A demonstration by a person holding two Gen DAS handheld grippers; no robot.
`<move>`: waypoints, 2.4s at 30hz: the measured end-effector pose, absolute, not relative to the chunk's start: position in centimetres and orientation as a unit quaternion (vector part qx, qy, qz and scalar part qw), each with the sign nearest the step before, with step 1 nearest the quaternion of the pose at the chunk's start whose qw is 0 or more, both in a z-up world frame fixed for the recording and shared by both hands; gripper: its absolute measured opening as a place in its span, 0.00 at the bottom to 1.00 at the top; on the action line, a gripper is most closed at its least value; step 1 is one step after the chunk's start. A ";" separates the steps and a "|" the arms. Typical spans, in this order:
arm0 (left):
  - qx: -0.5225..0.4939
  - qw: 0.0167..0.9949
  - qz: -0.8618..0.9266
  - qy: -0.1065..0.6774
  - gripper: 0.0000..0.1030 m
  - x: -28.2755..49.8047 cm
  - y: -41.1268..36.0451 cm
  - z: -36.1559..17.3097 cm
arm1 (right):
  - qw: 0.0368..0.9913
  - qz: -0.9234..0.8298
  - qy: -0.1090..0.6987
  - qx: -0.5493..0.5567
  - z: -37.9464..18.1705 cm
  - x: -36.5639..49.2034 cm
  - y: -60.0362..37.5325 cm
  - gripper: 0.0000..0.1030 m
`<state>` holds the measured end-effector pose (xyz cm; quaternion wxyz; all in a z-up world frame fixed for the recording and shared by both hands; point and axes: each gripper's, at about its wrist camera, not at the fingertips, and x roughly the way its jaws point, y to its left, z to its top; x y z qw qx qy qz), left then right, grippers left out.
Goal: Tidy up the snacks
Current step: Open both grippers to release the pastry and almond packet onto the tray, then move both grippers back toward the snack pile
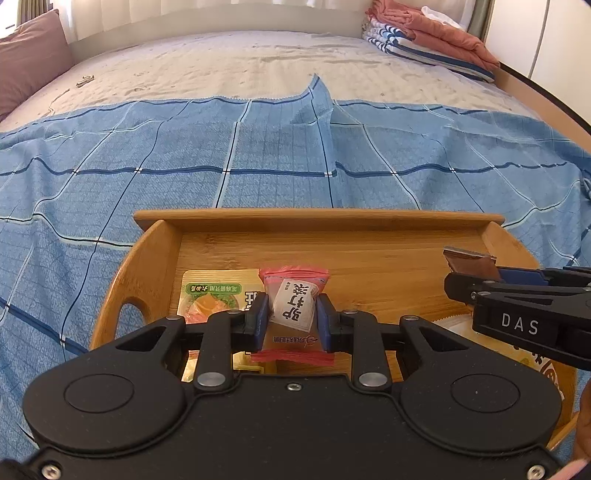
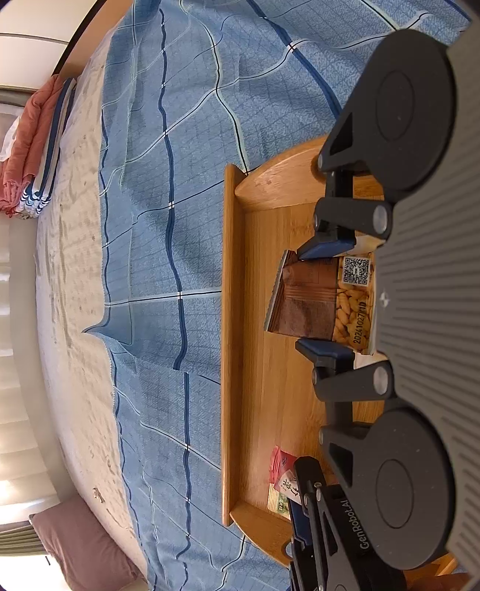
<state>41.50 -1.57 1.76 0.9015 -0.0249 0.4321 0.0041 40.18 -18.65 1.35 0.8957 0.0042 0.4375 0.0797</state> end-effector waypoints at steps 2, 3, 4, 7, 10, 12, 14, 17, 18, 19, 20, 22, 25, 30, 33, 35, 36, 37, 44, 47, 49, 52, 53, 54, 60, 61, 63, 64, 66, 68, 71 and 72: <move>-0.024 0.901 0.005 0.433 0.25 41.5 -1.6 1.6 | 0.896 0.080 0.438 0.003 1.1 40.2 -18.6 0.50; -0.024 0.901 0.005 0.433 0.25 41.5 -1.7 1.5 | 0.896 0.080 0.438 0.002 1.1 40.2 -18.6 0.50; -0.023 0.901 0.005 0.433 0.25 41.5 -1.7 1.4 | 0.896 0.080 0.438 0.001 1.0 40.2 -18.6 0.50; -0.019 0.901 0.005 0.433 0.25 41.4 -1.9 1.2 | 0.895 0.081 0.438 -0.006 0.8 40.1 -18.4 0.50; -0.017 0.902 0.004 0.432 0.25 41.5 -2.1 1.1 | 0.895 0.082 0.438 -0.007 0.6 40.1 -18.3 0.50; -0.012 0.902 0.003 0.431 0.25 41.4 -2.2 1.1 | 0.896 0.083 0.437 -0.008 0.6 40.1 -18.2 0.50; -0.012 0.903 0.002 0.430 0.25 41.5 -2.3 1.0 | 0.895 0.084 0.437 -0.007 0.5 40.1 -18.2 0.50; -0.014 0.903 0.002 0.429 0.26 41.5 -2.1 1.0 | 0.895 0.084 0.437 -0.006 0.5 40.1 -18.3 0.50; -0.012 0.904 0.001 0.428 0.26 41.5 -2.2 1.0 | 0.895 0.084 0.437 -0.005 0.5 40.1 -18.3 0.50; -0.010 0.904 0.001 0.427 0.26 41.5 -2.2 0.9 | 0.895 0.085 0.437 -0.004 0.5 40.1 -18.3 0.50; -0.007 0.905 0.000 0.426 0.26 41.5 -2.2 0.9 | 0.895 0.085 0.438 -0.004 0.4 40.1 -18.3 0.50; -0.004 0.905 -0.001 0.426 0.26 41.5 -2.3 0.9 | 0.895 0.085 0.438 -0.004 0.3 40.1 -18.3 0.50; -0.003 0.905 -0.003 0.425 0.26 41.4 -2.3 0.9 | 0.896 0.085 0.437 -0.004 0.3 40.0 -18.3 0.54; -0.001 0.907 -0.006 0.422 0.29 41.2 -2.1 0.9 | 0.900 0.085 0.428 -0.002 0.6 39.8 -18.4 0.62; 0.001 0.913 -0.016 0.408 0.56 40.7 -2.1 1.1 | 0.904 0.094 0.416 0.012 1.4 39.3 -18.7 0.72; -0.001 0.916 -0.014 0.401 0.59 40.3 -1.9 1.5 | 0.908 0.096 0.408 0.015 2.1 38.8 -18.9 0.75; -0.001 0.916 -0.015 0.400 0.60 40.1 -1.9 1.7 | 0.909 0.098 0.405 0.015 2.4 38.6 -19.0 0.78; -0.001 0.917 -0.015 0.398 0.62 39.8 -1.8 2.0 | 0.910 0.098 0.402 0.014 2.7 38.3 -19.1 0.79; 0.011 0.931 -0.016 0.364 0.77 36.3 -1.0 5.0 | 0.923 0.101 0.370 0.016 5.2 35.2 -19.6 0.87; 0.016 0.936 -0.021 0.352 0.81 34.0 -0.7 6.3 | 0.928 0.103 0.357 0.017 6.2 33.3 -19.6 0.90; 0.017 0.938 -0.025 0.345 0.82 32.3 -0.6 7.0 | 0.931 0.108 0.348 0.014 6.8 31.8 -19.6 0.91; 0.022 0.943 -0.029 0.330 0.83 29.3 -0.4 8.0 | 0.936 0.116 0.333 0.012 7.6 29.1 -19.6 0.94; 0.023 0.944 -0.031 0.327 0.84 28.3 -0.4 8.3 | 0.937 0.121 0.327 0.013 7.8 28.2 -19.7 0.94; 0.023 0.946 -0.034 0.322 0.84 27.4 -0.3 8.6 | 0.939 0.127 0.320 0.013 8.0 27.1 -19.7 0.96; 0.019 0.956 -0.048 0.290 0.86 21.5 0.1 9.8 | 0.944 0.144 0.296 -0.001 8.3 21.6 -19.9 0.99; 0.021 0.957 -0.049 0.284 0.87 20.7 0.1 10.0 | 0.946 0.145 0.292 -0.004 8.3 20.8 -19.9 0.99; 0.022 0.960 -0.053 0.275 0.88 19.1 0.1 10.0 | 0.947 0.147 0.287 -0.011 8.2 19.3 -20.0 1.00; 0.021 0.961 -0.055 0.272 0.88 18.4 0.2 10.0 | 0.948 0.148 0.282 -0.016 8.2 18.4 -20.0 1.00; 0.015 0.962 -0.055 0.267 0.89 16.8 0.4 9.8 | 0.950 0.147 0.275 -0.022 8.0 17.0 -20.1 1.00; 0.009 0.963 -0.056 0.265 0.89 15.6 0.6 9.4 | 0.952 0.145 0.270 -0.018 7.6 15.8 -20.4 1.00; 0.006 0.963 -0.051 0.263 0.89 13.8 1.0 8.5 | 0.953 0.141 0.269 -0.008 7.0 14.1 -21.0 1.00; 0.006 0.964 -0.048 0.262 0.89 13.2 1.2 8.2 | 0.953 0.137 0.269 -0.009 6.7 13.6 -21.2 1.00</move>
